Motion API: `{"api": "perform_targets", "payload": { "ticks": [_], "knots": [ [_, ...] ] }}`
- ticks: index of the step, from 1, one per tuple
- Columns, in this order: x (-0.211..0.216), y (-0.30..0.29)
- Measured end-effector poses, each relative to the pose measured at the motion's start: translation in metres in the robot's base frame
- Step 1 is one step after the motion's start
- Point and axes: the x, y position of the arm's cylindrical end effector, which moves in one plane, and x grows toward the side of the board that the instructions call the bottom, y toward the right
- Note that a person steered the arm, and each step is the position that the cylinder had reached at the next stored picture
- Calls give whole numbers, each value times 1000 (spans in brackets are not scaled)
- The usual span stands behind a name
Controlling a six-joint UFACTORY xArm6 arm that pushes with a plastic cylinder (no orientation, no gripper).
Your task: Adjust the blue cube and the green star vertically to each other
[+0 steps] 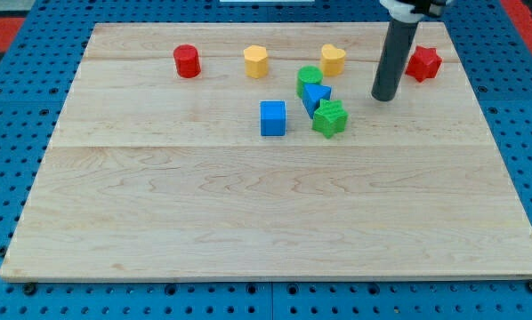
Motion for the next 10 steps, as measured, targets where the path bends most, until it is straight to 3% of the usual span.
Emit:
{"api": "perform_targets", "payload": {
  "ticks": [4, 6, 7, 8, 10],
  "knots": [
    [27, -70],
    [70, -49],
    [116, -126],
    [126, -204],
    [21, -219]
  ]
}}
